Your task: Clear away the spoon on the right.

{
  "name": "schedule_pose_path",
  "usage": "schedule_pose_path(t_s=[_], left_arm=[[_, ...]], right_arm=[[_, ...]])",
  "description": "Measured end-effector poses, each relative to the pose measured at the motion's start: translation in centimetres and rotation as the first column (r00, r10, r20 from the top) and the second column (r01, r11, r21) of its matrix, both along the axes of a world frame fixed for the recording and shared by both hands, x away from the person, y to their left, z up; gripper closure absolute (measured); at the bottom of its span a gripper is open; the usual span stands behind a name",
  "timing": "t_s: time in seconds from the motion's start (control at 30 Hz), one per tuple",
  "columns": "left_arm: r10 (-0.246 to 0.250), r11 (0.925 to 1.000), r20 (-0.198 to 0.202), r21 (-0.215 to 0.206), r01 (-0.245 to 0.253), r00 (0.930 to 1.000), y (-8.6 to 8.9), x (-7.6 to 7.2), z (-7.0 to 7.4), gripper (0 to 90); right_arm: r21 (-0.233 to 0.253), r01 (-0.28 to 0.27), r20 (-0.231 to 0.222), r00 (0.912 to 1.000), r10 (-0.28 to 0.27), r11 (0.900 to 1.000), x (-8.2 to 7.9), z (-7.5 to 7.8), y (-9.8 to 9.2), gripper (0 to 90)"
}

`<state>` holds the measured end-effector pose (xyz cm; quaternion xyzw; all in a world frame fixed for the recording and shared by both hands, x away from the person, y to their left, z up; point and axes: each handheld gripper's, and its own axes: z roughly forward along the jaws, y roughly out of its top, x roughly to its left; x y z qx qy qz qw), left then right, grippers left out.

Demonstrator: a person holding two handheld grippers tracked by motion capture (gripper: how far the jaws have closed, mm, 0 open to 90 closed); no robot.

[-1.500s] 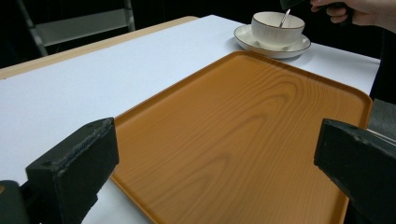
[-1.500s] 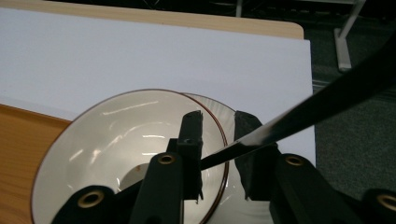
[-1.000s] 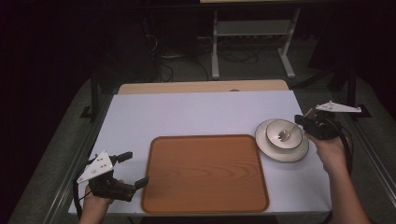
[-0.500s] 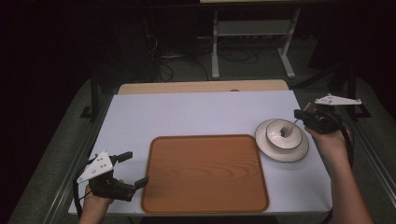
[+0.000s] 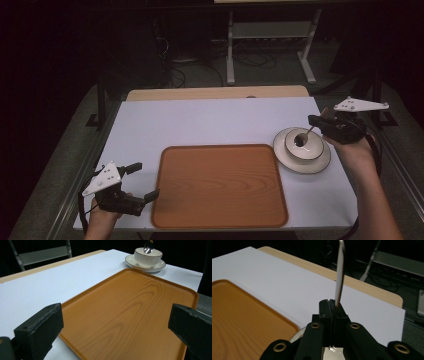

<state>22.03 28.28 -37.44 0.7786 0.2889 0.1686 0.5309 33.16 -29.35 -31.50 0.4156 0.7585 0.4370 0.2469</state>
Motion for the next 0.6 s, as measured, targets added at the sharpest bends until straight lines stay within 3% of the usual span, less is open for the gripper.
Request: schedule_pose_path(t_s=[0.3, 0.6], left_arm=[[0.000, 1.0000, -0.001, -0.002, 0.000, 1.0000, 0.0, 0.0, 0.0, 0.0], [-0.003, 1.0000, 0.000, -0.002, 0.003, 1.0000, 0.0, 0.0, 0.0, 0.0]], right_arm=[[-0.011, -0.089, 0.001, 0.9960, 0.089, 0.996, -1.0, 0.9, 1.8, 88.4], [-0.045, -0.201, -0.025, 0.9795, 0.200, 0.979, -1.7, 0.4, 3.7, 88.4]])
